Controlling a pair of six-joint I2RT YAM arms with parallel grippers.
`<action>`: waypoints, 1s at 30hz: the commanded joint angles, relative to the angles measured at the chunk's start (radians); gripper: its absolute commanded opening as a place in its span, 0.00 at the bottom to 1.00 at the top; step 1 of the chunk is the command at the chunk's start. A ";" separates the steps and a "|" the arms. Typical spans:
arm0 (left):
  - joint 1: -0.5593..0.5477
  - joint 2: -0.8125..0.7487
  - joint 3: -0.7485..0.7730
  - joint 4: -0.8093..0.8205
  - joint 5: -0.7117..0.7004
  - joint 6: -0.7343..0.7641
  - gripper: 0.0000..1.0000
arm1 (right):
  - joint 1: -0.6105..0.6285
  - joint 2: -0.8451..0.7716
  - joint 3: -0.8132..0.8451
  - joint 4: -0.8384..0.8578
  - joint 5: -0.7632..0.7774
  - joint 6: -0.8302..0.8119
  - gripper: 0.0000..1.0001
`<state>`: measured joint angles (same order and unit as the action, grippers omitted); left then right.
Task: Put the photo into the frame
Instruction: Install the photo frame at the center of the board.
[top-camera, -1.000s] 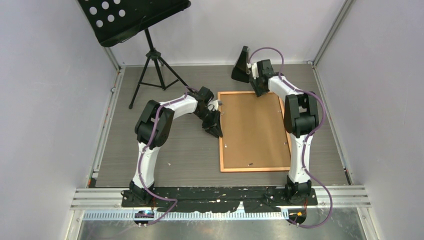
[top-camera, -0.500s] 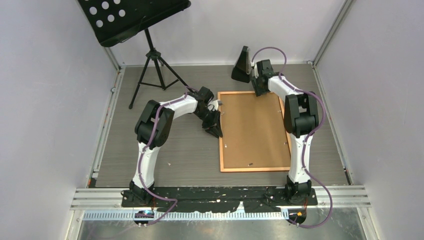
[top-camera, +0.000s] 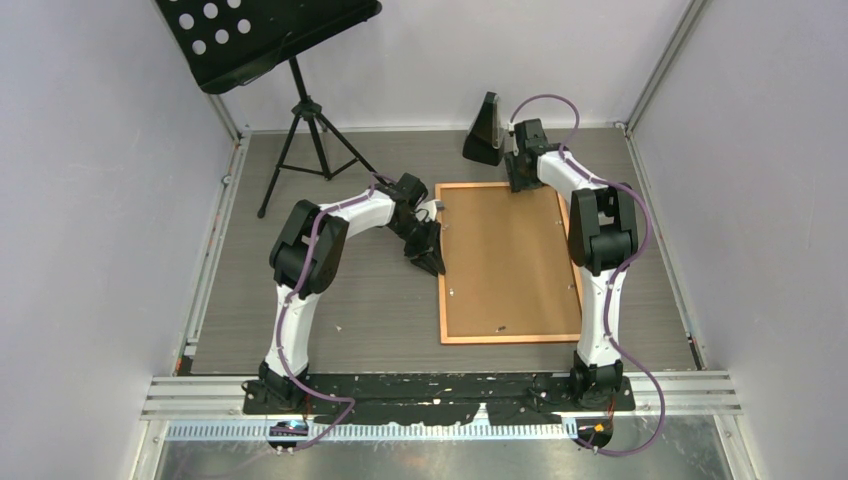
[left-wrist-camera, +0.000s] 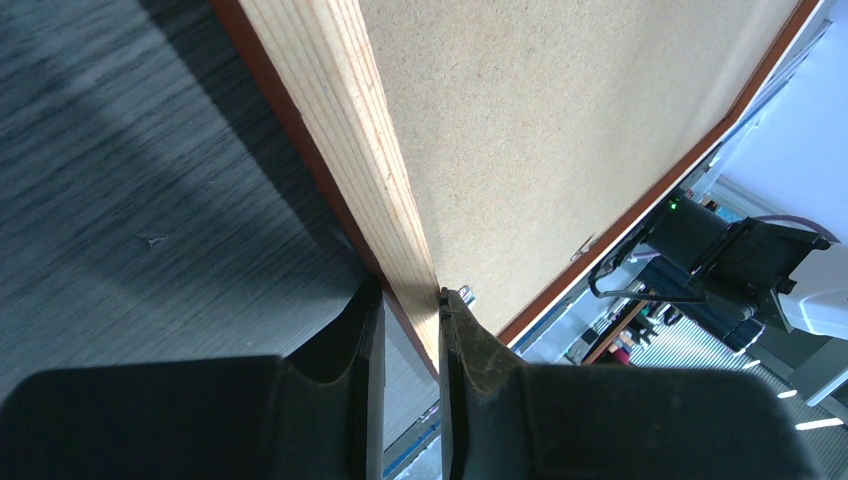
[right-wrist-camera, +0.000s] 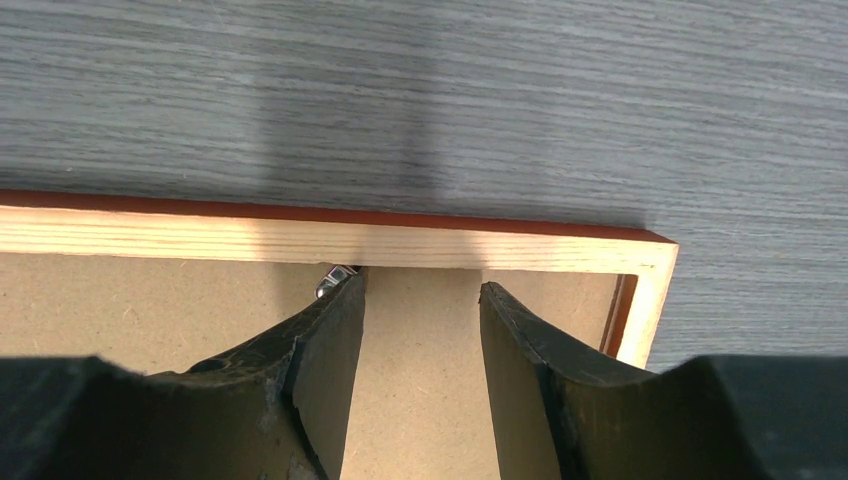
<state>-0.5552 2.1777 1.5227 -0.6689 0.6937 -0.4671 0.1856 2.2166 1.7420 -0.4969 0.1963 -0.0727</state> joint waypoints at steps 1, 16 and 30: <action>-0.021 0.043 -0.004 -0.017 -0.023 0.047 0.00 | -0.001 -0.061 0.008 -0.053 -0.051 0.064 0.54; -0.021 0.044 0.001 -0.020 -0.020 0.047 0.00 | -0.025 -0.034 0.038 -0.070 -0.029 0.062 0.54; -0.001 0.042 0.023 -0.024 -0.002 0.055 0.00 | -0.053 -0.413 -0.388 0.055 -0.341 -0.104 0.54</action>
<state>-0.5541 2.1845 1.5360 -0.6846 0.6964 -0.4633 0.1215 1.9385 1.4246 -0.4953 -0.0372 -0.0959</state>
